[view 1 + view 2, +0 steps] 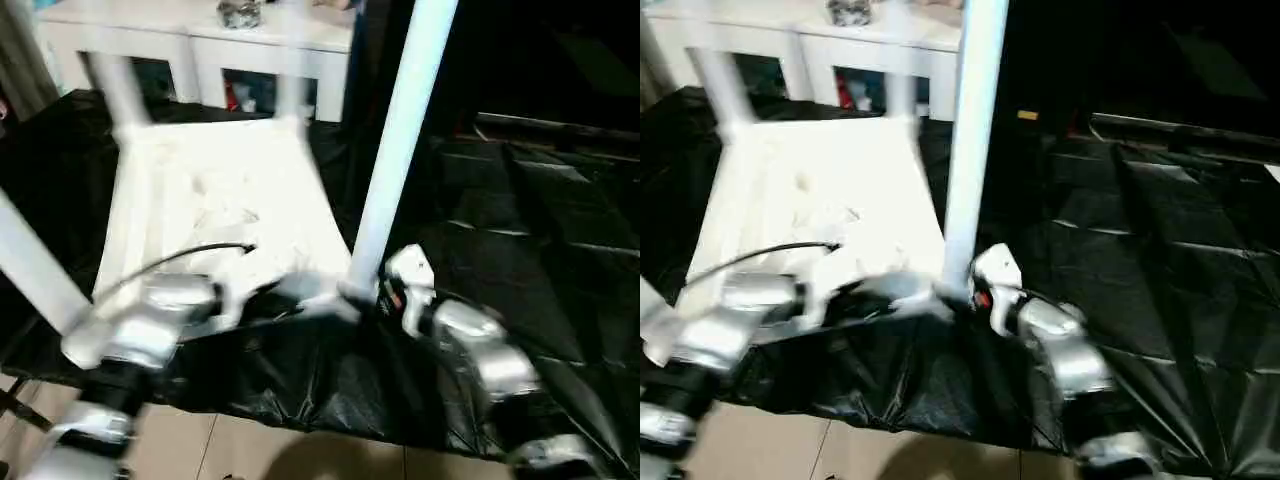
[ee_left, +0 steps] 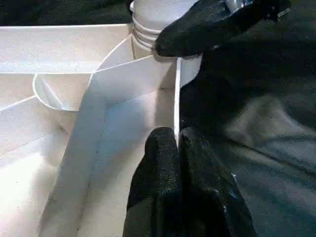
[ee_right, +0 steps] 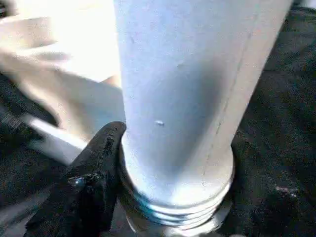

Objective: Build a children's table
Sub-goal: Rotate leg to tighten

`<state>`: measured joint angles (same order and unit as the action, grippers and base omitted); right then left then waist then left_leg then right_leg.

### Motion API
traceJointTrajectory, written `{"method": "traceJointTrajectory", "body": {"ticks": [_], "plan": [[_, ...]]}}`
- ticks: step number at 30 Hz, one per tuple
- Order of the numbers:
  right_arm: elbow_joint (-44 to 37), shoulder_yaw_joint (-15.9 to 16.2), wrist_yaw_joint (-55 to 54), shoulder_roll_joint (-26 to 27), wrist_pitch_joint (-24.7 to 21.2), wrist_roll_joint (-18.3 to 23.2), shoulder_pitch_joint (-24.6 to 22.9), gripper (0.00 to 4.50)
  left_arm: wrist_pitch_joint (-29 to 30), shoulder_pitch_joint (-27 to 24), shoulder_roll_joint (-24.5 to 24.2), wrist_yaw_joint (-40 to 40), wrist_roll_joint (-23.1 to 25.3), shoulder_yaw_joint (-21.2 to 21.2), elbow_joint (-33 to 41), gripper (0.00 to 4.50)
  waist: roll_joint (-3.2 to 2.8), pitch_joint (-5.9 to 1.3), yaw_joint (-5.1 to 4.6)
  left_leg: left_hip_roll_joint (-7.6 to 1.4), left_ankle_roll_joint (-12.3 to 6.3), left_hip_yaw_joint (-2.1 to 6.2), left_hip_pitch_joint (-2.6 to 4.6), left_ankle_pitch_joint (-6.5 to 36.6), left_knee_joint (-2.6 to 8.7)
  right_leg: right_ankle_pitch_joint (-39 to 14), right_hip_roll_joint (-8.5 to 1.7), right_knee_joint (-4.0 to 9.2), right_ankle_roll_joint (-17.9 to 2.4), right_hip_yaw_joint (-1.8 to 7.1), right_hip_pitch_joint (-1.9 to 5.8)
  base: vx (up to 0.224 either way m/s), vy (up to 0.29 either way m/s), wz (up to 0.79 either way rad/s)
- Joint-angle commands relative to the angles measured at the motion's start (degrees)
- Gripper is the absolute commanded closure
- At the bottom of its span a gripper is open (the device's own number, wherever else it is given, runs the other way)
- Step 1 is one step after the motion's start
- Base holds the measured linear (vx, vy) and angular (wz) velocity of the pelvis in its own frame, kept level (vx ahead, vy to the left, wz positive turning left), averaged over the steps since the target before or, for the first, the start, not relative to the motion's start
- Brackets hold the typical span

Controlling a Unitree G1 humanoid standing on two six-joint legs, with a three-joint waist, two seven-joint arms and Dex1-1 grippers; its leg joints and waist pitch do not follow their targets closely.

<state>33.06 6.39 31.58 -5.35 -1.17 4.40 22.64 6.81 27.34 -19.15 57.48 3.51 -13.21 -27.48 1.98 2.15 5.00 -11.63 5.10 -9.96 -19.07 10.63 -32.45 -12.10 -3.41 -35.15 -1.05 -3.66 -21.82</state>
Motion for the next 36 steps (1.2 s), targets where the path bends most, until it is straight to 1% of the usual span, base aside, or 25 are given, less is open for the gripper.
{"method": "traceJointTrajectory", "body": {"ticks": [1,3,4,5,6,7,8,9,11,12,13,16,17,18,19,20,22,23,24,27,29,31,33,34,36], "plan": [[2.8,3.1,-5.7,5.7,-2.1,-1.7,0.8,1.81,0.4,-0.3,5.8,-6.1,0.0,-2.5,-0.3,4.50,0.16,-2.02,-0.01,-1.81,0.35,0.72,-0.10,15.5,4.26,-22.7,-5.02,5.69,-6.6,3.27,1.36,0.000,0.000,0.00],[4.9,1.9,-10.3,8.6,-2.0,-1.8,1.7,1.81,0.9,-0.1,8.0,-9.8,1.0,-2.5,-0.3,4.50,0.08,-2.08,-0.15,-1.76,0.55,0.75,-0.12,15.1,4.33,-22.0,-4.95,5.57,-6.6,3.24,1.31,0.000,0.000,0.00],[5.1,1.8,-10.6,9.0,-1.9,-1.7,1.8,1.81,1.0,-0.1,8.2,-10.4,1.1,-2.5,-0.3,4.50,0.02,-2.11,-0.12,-1.74,0.50,0.72,-0.14,15.1,4.30,-22.0,-4.96,5.62,-6.5,3.22,1.33,0.000,0.000,0.00],[5.1,2.1,-10.2,9.5,-1.5,-1.7,1.8,1.81,1.2,-0.1,8.8,-11.1,1.3,-2.4,-0.2,4.50,-0.37,-2.14,0.02,-1.73,0.41,0.73,-0.12,15.5,4.29,-21.6,-4.95,5.65,-6.3,3.22,1.34,0.000,0.000,0.00],[5.1,2.4,-10.1,9.9,-0.8,-2.1,1.8,1.81,1.5,-0.1,9.2,-11.6,1.5,-2.5,0.0,4.50,-0.24,-2.20,-0.02,-1.75,0.26,0.69,-0.14,15.4,4.27,-20.9,-4.91,5.66,-6.2,3.26,1.35,0.000,0.000,0.00],[5.2,2.5,-10.1,10.0,-0.7,-2.1,1.8,1.46,1.5,-0.1,9.3,-11.7,1.5,-2.5,0.1,4.50,-0.18,-2.30,0.05,-1.71,0.01,0.67,-0.28,14.7,4.29,-19.0,-4.81,5.46,-6.4,3.24,1.47,0.000,0.000,0.00],[5.2,2.6,-10.1,10.2,-0.4,-2.2,1.8,1.25,1.5,-0.1,9.5,-12.0,1.7,-2.5,0.2,4.50,-0.08,-2.33,0.04,-1.70,-0.14,0.63,-0.33,14.5,4.27,-18.3,-4.79,5.40,-6.5,3.26,1.49,0.000,0.000,0.00],[4.3,2.6,-8.6,10.3,0.2,-2.0,1.7,1.11,1.3,-0.9,9.5,-11.2,1.8,-2.9,1.3,4.50,-0.50,-2.30,0.09,-1.71,-0.30,0.62,-0.37,14.0,4.32,-16.9,-4.83,5.29,-7.0,3.27,1.54,0.000,0.000,0.00],[3.6,2.4,-7.3,9.9,0.3,-1.6,1.6,1.01,0.9,-1.3,9.2,-10.3,1.7,-3.0,1.8,4.50,-0.35,-2.34,0.00,-1.76,-0.35,0.60,-0.41,14.3,4.31,-16.7,-4.83,5.32,-7.1,3.24,1.62,0.000,0.000,0.00],[3.1,2.4,-6.3,8.9,0.5,-1.7,1.6,1.01,0.1,-1.8,8.3,-8.8,1.7,-3.3,2.2,4.50,-0.45,-2.31,0.01,-1.69,-0.53,0.57,-0.44,14.1,4.32,-16.3,-4.75,5.28,-7.2,3.26,1.62,0.000,0.000,0.00],[2.5,2.5,-4.8,7.9,0.6,-1.7,1.6,0.82,-0.4,-2.1,7.5,-7.6,1.5,-3.3,2.4,4.50,-0.48,-2.33,0.00,-1.72,-0.55,0.58,-0.42,14.1,4.32,-16.2,-4.76,5.27,-7.3,3.25,1.63,0.000,0.000,0.00],[1.6,2.5,-2.0,6.1,0.8,-1.1,1.6,0.73,-1.1,-2.5,6.4,-5.2,0.7,-3.1,2.8,4.50,-0.46,-2.45,0.01,-1.73,-0.98,0.53,-0.51,13.5,4.23,-14.8,-4.72,5.14,-7.6,3.25,1.82,0.000,0.000,0.00],[0.9,2.6,0.1,5.0,0.7,-0.7,1.5,0.73,-1.4,-2.6,5.7,-3.8,0.1,-2.9,3.0,4.50,-0.42,-2.46,0.02,-1.72,-1.20,0.50,-0.58,12.5,4.20,-13.3,-4.71,5.01,-7.9,3.25,1.87,0.000,0.000,0.00],[-0.2,3.2,4.0,2.9,0.7,-0.2,1.4,0.73,-1.8,-2.8,4.5,-1.5,-0.9,-2.7,3.3,4.50,-0.29,-2.59,0.13,-1.63,-1.79,0.41,-0.70,11.1,4.00,-11.2,-4.71,4.82,-8.2,3.23,2.18,0.000,0.000,0.00],[-0.2,3.2,4.0,2.9,0.7,-0.2,1.4,0.73,-1.8,-2.8,4.5,-1.5,-0.9,-2.7,3.3,4.50,-0.31,-2.67,0.18,-1.62,-2.05,0.39,-0.72,10.4,3.91,-10.2,-4.67,4.67,-8.5,3.21,2.24,0.000,0.000,0.00],[-1.4,4.3,9.3,-0.1,0.4,0.2,1.1,0.73,-2.4,-2.7,3.0,0.6,-1.4,-2.4,3.1,4.50,-0.52,-2.61,0.14,-1.60,-2.42,0.32,-0.67,9.8,3.89,-9.0,-4.63,4.64,-8.9,3.20,2.13,0.000,0.000,0.00],[-1.9,4.7,11.8,-1.5,0.0,0.5,1.0,0.73,-2.5,-2.7,2.2,2.2,-1.8,-2.3,3.1,4.50,-0.34,-2.66,0.22,-1.54,-2.94,0.23,-0.62,9.8,3.71,-8.5,-4.51,4.59,-9.2,3.12,2.28,0.000,0.000,0.00],[-3.1,5.6,17.6,-4.5,-0.5,1.1,0.7,0.73,-2.4,-2.8,0.8,5.6,-3.0,-2.1,3.5,4.50,-0.41,-2.60,0.24,-1.54,-3.32,0.21,-0.76,9.1,3.72,-7.8,-4.54,4.49,-9.6,3.10,2.35,0.000,0.000,0.00],[-3.6,5.9,19.5,-5.4,-0.7,1.3,0.6,0.73,-2.3,-2.8,0.4,6.8,-3.5,-2.1,3.6,4.50,-0.49,-2.65,0.40,-1.67,-3.65,0.21,-0.60,9.0,3.63,-7.5,-4.52,4.44,-10.0,3.06,2.31,0.000,0.000,0.00],[-4.0,6.0,21.8,-6.3,-0.8,1.4,0.6,0.73,-2.2,-2.8,-0.1,8.3,-4.0,-2.0,3.8,4.50,-0.47,-2.57,0.45,-1.78,-3.41,0.22,-0.56,9.3,3.74,-8.1,-4.58,4.46,-10.6,3.01,2.24,0.000,0.000,0.00],[-6.4,7.5,29.4,-9.4,-1.6,2.6,0.1,0.73,-2.7,-2.3,-1.8,12.0,-4.9,-2.1,3.3,4.50,-0.48,-2.53,0.73,-1.88,-3.47,0.15,-0.42,10.0,3.66,-8.7,-4.53,4.49,-10.7,3.00,2.24,0.000,0.000,0.00],[-7.0,8.3,31.3,-10.3,-1.4,2.8,-0.1,0.73,-3.0,-2.2,-2.4,13.2,-5.3,-2.2,3.1,4.50,-0.48,-2.52,1.03,-1.99,-3.71,0.14,-0.56,9.7,3.67,-8.3,-4.54,4.36,-10.6,3.00,2.29,0.000,0.000,0.00],[-7.6,9.4,33.8,-11.7,-0.7,2.6,-0.2,0.73,-3.2,-1.8,-3.5,15.3,-5.8,-2.4,2.7,4.50,-0.26,-2.51,1.14,-1.94,-3.51,0.17,-0.65,9.4,3.67,-9.0,-4.62,4.39,-10.4,2.87,2.30,0.000,0.000,0.00],[-7.8,9.7,34.7,-12.1,-0.4,2.4,-0.2,0.87,-3.4,-1.6,-3.9,16.2,-5.9,-2.4,2.4,4.50,-0.25,-2.52,1.21,-1.88,-3.45,0.17,-0.68,9.3,3.65,-9.4,-4.63,4.41,-10.3,2.87,2.32,0.000,0.000,0.00],[-8.2,10.1,36.5,-12.7,-0.9,2.2,-0.1,0.97,-3.4,-1.3,-4.6,17.6,-5.8,-2.4,2.1,4.50,-0.24,-2.53,1.28,-1.92,-3.39,0.16,-0.61,9.3,3.65,-9.6,-4.61,4.36,-10.2,2.89,2.27,0.000,0.000,0.00]]}}
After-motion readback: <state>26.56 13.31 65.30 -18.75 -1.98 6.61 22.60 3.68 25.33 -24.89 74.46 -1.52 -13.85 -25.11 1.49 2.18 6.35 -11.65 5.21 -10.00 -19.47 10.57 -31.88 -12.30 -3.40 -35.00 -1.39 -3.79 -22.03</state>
